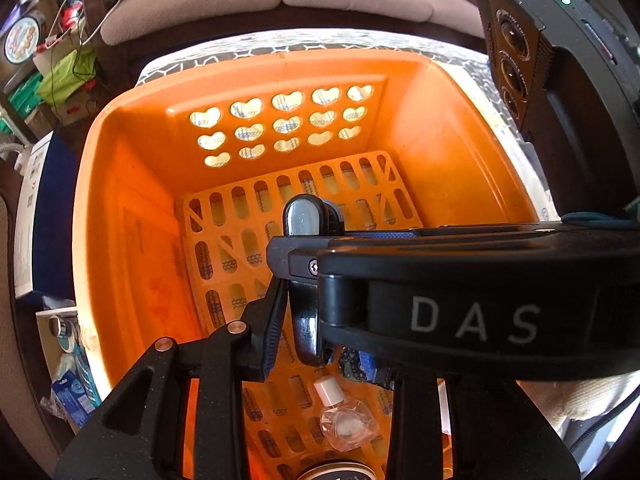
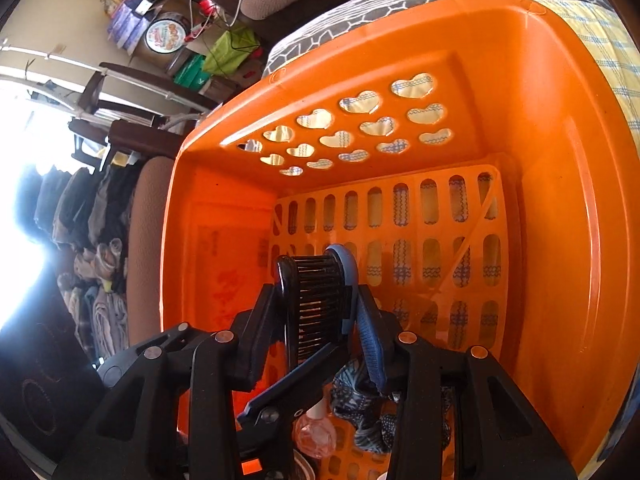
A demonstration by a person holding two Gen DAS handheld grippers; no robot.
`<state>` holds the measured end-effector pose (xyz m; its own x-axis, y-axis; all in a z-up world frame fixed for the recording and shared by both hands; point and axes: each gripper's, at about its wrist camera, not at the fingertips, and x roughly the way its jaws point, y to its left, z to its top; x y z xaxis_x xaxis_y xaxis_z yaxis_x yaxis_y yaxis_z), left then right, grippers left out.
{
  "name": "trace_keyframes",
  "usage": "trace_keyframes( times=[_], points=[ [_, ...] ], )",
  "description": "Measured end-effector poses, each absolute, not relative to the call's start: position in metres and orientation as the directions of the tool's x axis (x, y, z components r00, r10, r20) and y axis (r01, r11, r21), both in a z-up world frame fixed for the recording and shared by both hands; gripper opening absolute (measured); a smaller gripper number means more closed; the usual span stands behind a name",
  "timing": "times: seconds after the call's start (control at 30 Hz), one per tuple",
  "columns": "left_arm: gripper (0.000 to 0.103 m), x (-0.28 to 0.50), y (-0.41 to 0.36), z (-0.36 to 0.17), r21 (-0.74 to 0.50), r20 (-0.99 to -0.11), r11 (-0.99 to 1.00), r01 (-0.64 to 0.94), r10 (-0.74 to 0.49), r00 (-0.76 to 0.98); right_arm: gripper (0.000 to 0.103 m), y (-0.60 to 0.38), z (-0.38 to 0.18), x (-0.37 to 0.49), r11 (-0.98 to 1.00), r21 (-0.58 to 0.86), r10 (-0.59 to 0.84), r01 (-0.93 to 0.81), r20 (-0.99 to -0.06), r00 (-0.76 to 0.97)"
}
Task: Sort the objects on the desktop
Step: 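Lower the hairbrush into the basket and open the right gripper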
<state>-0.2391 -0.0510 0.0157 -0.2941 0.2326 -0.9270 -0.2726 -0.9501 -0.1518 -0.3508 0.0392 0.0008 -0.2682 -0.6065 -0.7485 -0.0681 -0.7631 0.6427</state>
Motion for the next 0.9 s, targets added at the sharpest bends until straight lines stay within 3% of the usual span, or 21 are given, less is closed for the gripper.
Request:
trace_keyframes(
  times=[0.53,0.9],
  points=[
    [0.031,-0.222,-0.060,0.033,-0.130,-0.930,-0.961,-0.243,0.203,-0.305,0.046,0.039,0.013,-0.342,-0.794,0.605,-0.568,-0.068,-0.776,-0.274],
    [0.060,-0.196,-0.077,0.060,-0.136,-0.916,-0.971,-0.196,0.198,-0.349,0.064,0.044,0.043,-0.320,-0.832,0.554,-0.519,-0.027,-0.795,-0.313]
  ],
)
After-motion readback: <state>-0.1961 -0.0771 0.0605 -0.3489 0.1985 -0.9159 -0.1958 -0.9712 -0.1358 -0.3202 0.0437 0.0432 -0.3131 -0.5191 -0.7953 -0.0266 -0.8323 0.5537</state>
